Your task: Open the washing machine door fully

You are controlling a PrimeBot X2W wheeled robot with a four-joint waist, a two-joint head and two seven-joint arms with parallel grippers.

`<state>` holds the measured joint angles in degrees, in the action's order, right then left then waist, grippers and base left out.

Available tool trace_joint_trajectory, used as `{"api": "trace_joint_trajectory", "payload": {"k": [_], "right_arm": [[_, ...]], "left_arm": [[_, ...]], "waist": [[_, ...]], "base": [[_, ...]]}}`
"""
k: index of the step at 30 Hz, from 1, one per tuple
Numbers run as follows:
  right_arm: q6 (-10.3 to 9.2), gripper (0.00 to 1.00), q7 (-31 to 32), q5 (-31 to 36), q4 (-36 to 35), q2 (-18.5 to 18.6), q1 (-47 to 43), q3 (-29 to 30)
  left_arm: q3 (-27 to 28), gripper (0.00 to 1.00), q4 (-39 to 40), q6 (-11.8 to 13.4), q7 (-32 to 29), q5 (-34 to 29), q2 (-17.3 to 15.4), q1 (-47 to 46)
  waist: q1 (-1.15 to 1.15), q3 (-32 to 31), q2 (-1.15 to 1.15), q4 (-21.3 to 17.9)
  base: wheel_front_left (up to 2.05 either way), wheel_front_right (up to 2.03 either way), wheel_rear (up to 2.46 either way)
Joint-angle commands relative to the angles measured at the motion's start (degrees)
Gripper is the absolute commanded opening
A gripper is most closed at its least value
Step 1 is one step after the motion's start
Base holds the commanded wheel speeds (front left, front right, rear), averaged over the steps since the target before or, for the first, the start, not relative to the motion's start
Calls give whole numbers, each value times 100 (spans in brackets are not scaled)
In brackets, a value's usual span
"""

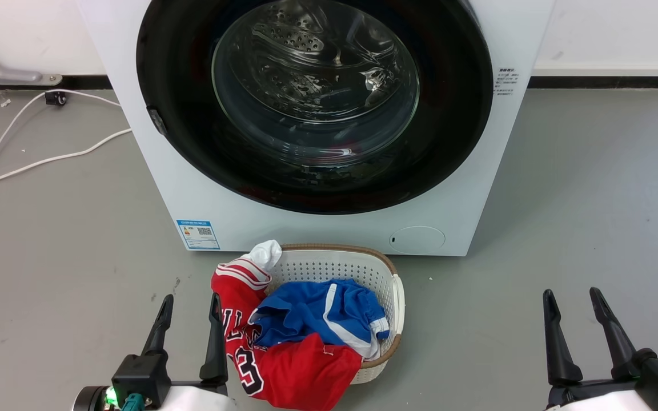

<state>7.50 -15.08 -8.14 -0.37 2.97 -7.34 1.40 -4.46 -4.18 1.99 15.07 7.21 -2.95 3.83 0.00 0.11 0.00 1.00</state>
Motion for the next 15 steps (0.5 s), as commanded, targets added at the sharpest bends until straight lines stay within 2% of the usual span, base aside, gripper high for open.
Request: {"api": "trace_joint_trajectory", "payload": {"k": [1, 5, 6, 7, 11, 15], "right_arm": [[-2, 100, -14, -24, 7, -17, -32, 1], [-2, 100, -14, -20, 7, -17, -12, -16], [-2, 76, -14, -26, 0, -17, -5, -25], [-2, 0, -14, -38, -21, -17, 5, -28], [-2, 0, -14, -83, -85, -16, 22, -98], [-2, 0, -14, -740, -171, -14, 67, -175]], "left_arm": [[5, 100, -15, 6, 15, -2, 10, 28], [16, 100, -21, 19, 15, -1, 11, 33], [20, 100, -25, 23, 15, -3, 11, 36], [22, 100, -27, 26, 15, -3, 11, 38], [23, 100, -31, 27, 15, -3, 11, 42], [20, 100, -28, 27, 15, 6, 11, 35]], "waist": [[0, 0, 0, 4], [0, 3, 0, 1], [0, 3, 0, -2], [0, 5, 0, -4], [0, 2, 0, -16], [0, 4, 0, -28]], "base": [[0, 0, 0], [0, 0, 0], [0, 0, 0], [0, 0, 0], [0, 0, 0], [0, 0, 0]]}}
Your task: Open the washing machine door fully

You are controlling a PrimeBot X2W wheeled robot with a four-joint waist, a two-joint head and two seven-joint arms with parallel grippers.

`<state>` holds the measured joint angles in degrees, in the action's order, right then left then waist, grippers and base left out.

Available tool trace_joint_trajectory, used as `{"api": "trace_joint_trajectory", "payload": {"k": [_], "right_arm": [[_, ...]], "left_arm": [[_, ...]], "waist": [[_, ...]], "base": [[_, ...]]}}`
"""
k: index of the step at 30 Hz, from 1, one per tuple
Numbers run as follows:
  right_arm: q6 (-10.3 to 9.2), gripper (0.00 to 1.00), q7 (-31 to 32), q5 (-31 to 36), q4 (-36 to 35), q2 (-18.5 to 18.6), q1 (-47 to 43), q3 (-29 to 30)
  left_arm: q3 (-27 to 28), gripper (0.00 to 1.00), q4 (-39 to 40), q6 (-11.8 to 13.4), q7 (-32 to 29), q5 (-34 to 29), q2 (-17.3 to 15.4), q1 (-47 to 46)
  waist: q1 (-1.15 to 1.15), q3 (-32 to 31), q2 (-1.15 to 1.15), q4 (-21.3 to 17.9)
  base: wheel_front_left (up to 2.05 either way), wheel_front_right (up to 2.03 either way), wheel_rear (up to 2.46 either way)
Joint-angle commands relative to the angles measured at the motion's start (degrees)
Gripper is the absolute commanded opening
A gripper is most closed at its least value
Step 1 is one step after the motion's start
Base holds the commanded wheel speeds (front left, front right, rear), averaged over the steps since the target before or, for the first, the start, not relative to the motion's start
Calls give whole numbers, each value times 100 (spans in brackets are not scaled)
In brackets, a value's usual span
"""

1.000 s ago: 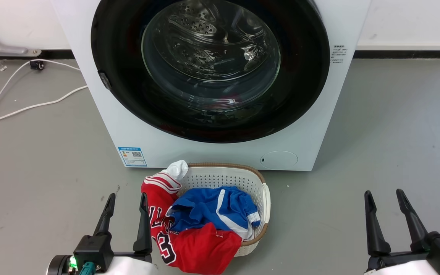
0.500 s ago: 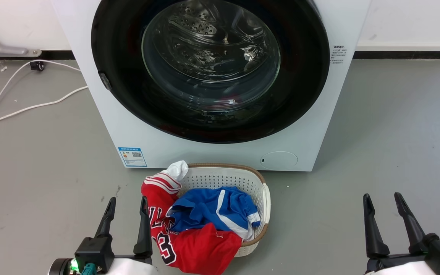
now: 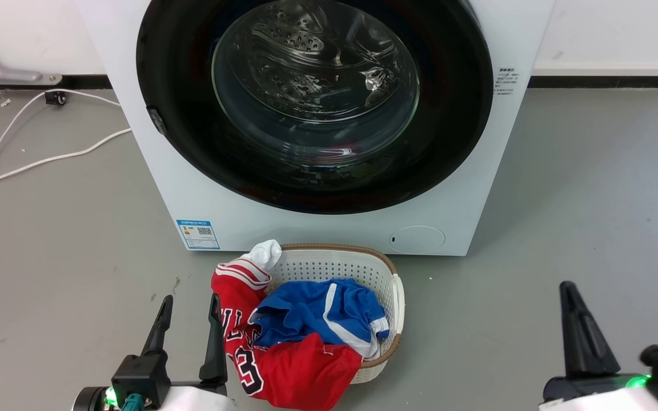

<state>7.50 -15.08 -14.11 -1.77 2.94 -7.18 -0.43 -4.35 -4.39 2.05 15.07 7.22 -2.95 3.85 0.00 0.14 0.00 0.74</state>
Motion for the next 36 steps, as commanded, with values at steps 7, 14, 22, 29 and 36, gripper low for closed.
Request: {"api": "trace_joint_trajectory", "payload": {"k": [7, 14, 22, 29, 36], "right_arm": [[-2, 0, -14, -2918, 229, -12, 151, -44], [-1, 0, -13, -6193, 564, -9, 278, -98], [-1, 0, 47, -7970, 275, -7, 296, -396], [-1, 0, 944, -8722, -82, -7, 86, -239], [-1, 0, 1582, -8850, -141, -9, -67, -101]], "left_arm": [[15, 100, -28, 10, 15, 28, 11, 25], [26, 100, -31, 21, 15, 53, 11, 67], [37, 100, -21, 5, 15, 86, 10, 66], [54, 100, -7, 28, 15, 20, 10, 42], [73, 100, 10, 42, 15, -35, 10, 27]], "waist": [[0, -3, 0, 12], [0, -6, 0, 13], [0, 5, 0, -14], [0, 21, 0, -3], [0, 46, 0, 28]], "base": [[0, 0, 0], [0, 0, 0], [0, 0, 0], [0, 0, 0], [0, 0, 0]]}}
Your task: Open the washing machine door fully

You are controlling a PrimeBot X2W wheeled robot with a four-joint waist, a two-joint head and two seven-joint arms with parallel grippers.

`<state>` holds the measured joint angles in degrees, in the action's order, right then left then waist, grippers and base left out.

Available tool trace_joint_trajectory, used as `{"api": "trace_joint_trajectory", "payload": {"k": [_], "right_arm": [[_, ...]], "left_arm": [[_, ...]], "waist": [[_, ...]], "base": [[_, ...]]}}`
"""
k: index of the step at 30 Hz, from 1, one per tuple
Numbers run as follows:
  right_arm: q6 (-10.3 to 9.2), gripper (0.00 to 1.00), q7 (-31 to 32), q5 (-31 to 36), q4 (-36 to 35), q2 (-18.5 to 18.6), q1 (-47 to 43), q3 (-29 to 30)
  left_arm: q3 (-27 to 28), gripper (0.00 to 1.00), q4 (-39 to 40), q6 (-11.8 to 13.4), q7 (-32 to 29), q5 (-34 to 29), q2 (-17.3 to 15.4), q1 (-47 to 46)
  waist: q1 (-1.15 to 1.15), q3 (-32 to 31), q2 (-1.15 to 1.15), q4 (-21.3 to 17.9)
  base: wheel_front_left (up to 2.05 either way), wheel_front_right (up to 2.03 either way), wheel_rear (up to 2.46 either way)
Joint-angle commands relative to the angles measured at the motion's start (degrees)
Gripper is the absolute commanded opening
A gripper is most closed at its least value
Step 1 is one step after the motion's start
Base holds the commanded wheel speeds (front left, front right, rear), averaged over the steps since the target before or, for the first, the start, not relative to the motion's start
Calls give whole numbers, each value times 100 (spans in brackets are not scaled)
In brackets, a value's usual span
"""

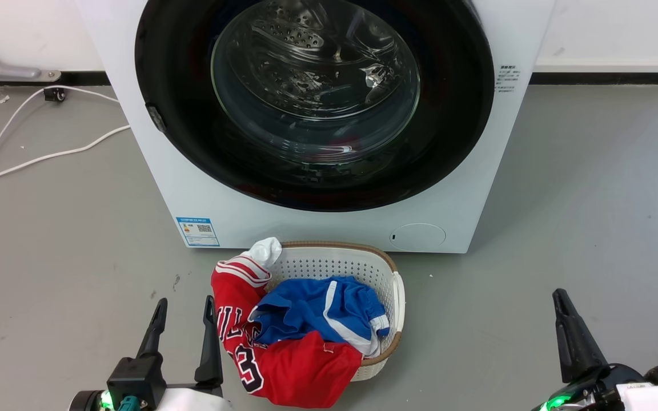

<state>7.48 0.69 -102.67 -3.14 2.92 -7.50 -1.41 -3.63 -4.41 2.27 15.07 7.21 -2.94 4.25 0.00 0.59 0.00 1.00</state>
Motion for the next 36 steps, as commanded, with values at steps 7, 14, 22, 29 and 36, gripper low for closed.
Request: {"api": "trace_joint_trajectory", "payload": {"k": [7, 14, 22, 29, 36], "right_arm": [[1, 0, 121, 93, -13, -6, -58, -17], [1, 0, 133, 175, 79, -1, 273, 397], [2, 0, 313, 317, 651, 293, 1391, 1125], [2, 0, 545, 251, 1373, 765, 2809, 1556], [2, 0, 779, 339, 2030, 1288, 4217, 1575]], "left_arm": [[-3, 100, 45, 20, 15, -58, 9, -68], [32, 100, 90, 47, 15, -111, 9, -193], [50, 100, 152, -12, 15, -203, 10, -494], [20, 100, 231, -63, 15, -290, 9, -894], [-9, 100, 316, -111, 15, -273, 9, -1286]], "waist": [[0, 77, 0, 38], [0, 255, 0, 78], [0, 643, 0, 154], [0, 1229, 0, 282], [0, 1884, 0, 404]], "base": [[0, 0, 0], [0, 0, 0], [0, 0, 0], [0, 0, 0], [0, 0, 0]]}}
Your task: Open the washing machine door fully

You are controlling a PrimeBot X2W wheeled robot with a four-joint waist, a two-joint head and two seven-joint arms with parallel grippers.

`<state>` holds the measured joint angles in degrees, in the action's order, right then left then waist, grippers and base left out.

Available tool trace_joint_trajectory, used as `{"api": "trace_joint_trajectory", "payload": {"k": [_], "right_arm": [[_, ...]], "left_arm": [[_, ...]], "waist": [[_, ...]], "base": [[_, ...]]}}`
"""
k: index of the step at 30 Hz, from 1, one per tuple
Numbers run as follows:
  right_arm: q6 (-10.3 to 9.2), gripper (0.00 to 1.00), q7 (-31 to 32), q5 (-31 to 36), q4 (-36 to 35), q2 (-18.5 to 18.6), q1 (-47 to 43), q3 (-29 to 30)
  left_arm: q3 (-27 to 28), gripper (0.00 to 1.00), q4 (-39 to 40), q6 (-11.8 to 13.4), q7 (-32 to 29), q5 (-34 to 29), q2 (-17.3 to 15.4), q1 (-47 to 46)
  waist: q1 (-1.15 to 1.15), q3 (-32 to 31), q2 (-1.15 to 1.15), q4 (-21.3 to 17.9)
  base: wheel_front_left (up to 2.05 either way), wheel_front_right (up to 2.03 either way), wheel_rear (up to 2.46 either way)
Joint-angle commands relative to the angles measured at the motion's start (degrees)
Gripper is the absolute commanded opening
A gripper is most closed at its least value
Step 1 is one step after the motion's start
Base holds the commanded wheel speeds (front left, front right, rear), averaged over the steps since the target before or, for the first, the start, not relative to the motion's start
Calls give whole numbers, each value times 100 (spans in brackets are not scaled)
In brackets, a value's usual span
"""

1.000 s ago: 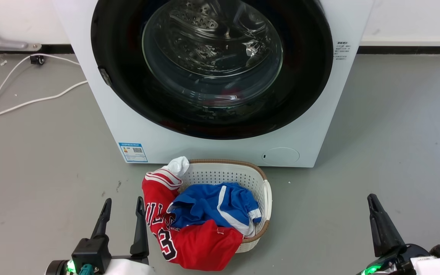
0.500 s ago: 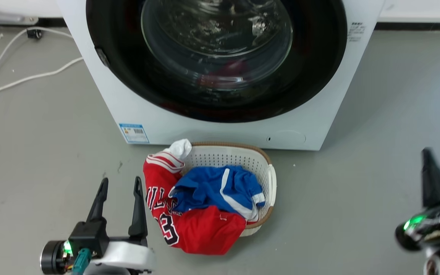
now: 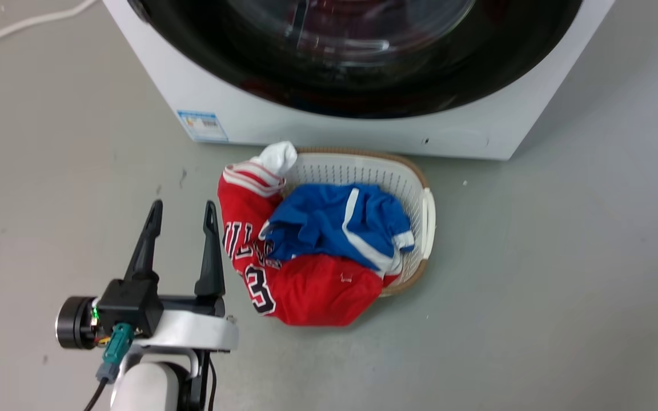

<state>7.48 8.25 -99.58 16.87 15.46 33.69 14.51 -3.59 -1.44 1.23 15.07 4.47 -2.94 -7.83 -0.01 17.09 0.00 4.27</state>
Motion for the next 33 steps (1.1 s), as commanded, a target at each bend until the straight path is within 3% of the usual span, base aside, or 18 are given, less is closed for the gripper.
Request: {"api": "trace_joint_trajectory", "payload": {"k": [1, 17, 33], "right_arm": [[2, 0, 80, 66, 137, 131, 289, -63], [2, 0, 1113, 526, 1548, 1069, 2919, -1172], [2, 0, 1961, 1125, 1854, 1150, 3654, -2153]], "left_arm": [[-18, 100, 27, -12, 15, 13, 8, -128], [-278, 100, 167, 10, 15, 159, 9, -736], [-437, 100, 127, 105, 14, 313, 9, -875]], "waist": [[1, 330, 0, 95], [1, 1349, 0, 342], [1, 1578, 0, 520]], "base": [[0, 0, 0], [0, 0, 0], [0, 0, 0]]}}
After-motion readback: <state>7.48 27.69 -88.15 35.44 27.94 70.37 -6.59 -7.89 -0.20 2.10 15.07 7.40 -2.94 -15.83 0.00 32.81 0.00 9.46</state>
